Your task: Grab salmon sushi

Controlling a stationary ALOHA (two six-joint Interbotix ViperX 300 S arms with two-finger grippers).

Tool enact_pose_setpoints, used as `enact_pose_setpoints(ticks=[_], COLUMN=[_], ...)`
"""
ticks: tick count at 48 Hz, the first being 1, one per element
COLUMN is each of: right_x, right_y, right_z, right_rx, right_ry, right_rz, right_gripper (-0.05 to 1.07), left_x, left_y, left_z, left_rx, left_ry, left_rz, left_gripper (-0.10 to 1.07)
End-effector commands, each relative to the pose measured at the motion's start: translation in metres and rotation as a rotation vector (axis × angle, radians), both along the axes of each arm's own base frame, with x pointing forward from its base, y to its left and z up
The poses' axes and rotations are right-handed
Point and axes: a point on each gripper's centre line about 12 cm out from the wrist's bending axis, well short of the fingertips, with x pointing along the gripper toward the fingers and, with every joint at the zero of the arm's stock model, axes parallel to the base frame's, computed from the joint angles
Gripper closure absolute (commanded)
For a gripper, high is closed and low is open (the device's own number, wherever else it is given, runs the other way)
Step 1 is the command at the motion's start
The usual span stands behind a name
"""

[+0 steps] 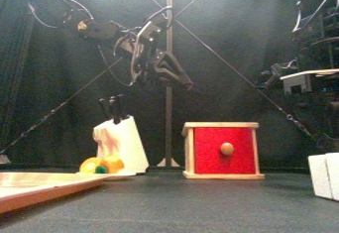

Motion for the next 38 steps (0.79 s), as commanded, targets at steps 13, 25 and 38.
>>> enact_pose_setpoints(ticks=[13,25,38], right_x=[-0.005,-0.016,-0.024], right_y=[0.006,0.014,0.014], right_z=[0.0,-0.003,-0.02], right_rx=[0.013,0.004,0.045], right_ry=[-0.066,-0.173,-0.203], right_rz=[-0.146,-0.195,-0.2], right_gripper=[0.12,0.13,0.13], left_x=[0.002,0.003,0.003], left_y=[0.002,0.002,0.006], left_z=[0.007,0.005,0.004], left_rx=[0.006,0.005,0.004], left_ry=[-0.024,-0.019,-0.018], left_rz=[0.0,0.0,0.01], left_gripper=[0.54,0.54,0.54])
